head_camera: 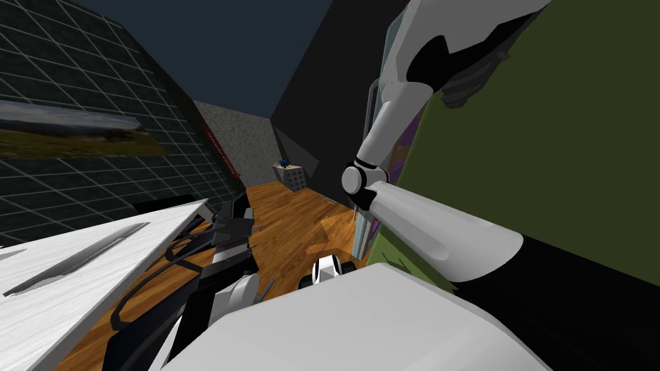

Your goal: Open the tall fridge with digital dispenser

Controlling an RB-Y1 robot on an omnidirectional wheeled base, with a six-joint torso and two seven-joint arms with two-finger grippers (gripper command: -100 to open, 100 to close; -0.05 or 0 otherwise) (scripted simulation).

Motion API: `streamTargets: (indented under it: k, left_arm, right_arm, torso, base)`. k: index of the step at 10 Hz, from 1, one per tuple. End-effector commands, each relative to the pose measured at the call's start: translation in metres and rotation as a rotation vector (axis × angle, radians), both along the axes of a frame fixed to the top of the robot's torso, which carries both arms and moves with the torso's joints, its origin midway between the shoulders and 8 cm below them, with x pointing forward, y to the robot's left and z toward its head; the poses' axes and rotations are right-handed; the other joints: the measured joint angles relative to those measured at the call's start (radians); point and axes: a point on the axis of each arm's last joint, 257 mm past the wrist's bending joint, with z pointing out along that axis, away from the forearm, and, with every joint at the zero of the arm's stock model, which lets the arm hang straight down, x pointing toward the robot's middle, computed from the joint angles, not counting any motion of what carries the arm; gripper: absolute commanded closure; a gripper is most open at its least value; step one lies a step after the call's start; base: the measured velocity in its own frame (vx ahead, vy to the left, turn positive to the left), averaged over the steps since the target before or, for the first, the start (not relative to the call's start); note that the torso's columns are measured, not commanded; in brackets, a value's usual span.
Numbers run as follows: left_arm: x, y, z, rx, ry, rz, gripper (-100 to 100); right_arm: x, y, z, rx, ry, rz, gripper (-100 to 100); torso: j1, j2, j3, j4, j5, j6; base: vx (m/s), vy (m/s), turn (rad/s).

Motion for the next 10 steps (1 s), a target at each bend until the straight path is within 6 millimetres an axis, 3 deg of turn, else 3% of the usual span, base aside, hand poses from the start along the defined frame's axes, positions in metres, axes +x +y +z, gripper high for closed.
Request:
streamTargets:
  k: [1,2,3,7,8,9,10]
  left_arm:
    - [0.0,0.0,0.0,0.0,0.0,0.0,0]
    - [0.0,0.0,0.0,0.0,0.0,0.0,0]
    - [0.0,0.0,0.0,0.0,0.0,0.0,0]
    - [0.0,0.0,0.0,0.0,0.0,0.0,0]
    - [0.0,0.0,0.0,0.0,0.0,0.0,0]
    - [0.0,0.0,0.0,0.0,0.0,0.0,0]
    - [0.0,0.0,0.0,0.0,0.0,0.0,0]
  right_arm:
    - [0.028,0.027,0.02,-0.022,-0.013,0.134,-100]
    - [0.039,0.039,0.023,-0.024,-0.01,0.183,-100]
    - [0.039,0.039,0.023,-0.024,-0.01,0.183,-100]
    - [0.068,0.081,0.027,-0.039,0.013,0.315,-100]
    - [0.06,0.074,0.027,-0.035,0.006,0.296,-100]
    - [0.055,0.079,0.039,-0.052,0.007,0.3,-100]
    - [0.06,0.079,0.033,-0.042,0.009,0.305,-100]
  torso:
    - [0.001,-0.002,-0.003,-0.001,0.0,-0.001]
    - [0.001,-0.003,-0.002,-0.002,-0.001,-0.001]
    - [0.001,-0.006,-0.003,-0.005,-0.002,-0.003]
    - [0.005,-0.003,0.002,-0.005,-0.004,0.001]
    - [0.007,0.011,0.015,0.003,-0.004,0.008]
    - [0.001,0.024,0.024,0.007,-0.008,0.012]
    - [-0.003,0.031,0.03,0.013,-0.009,0.015]
  base:
    - [0.002,-0.037,0.062]
    - [0.025,-0.049,0.089]
    - [0.016,-0.046,0.048]
    - [0.01,-0.03,0.07]
    - [0.008,-0.01,0.016]
    - [0.058,0.001,0.028]
    - [0.045,0.01,0.031]
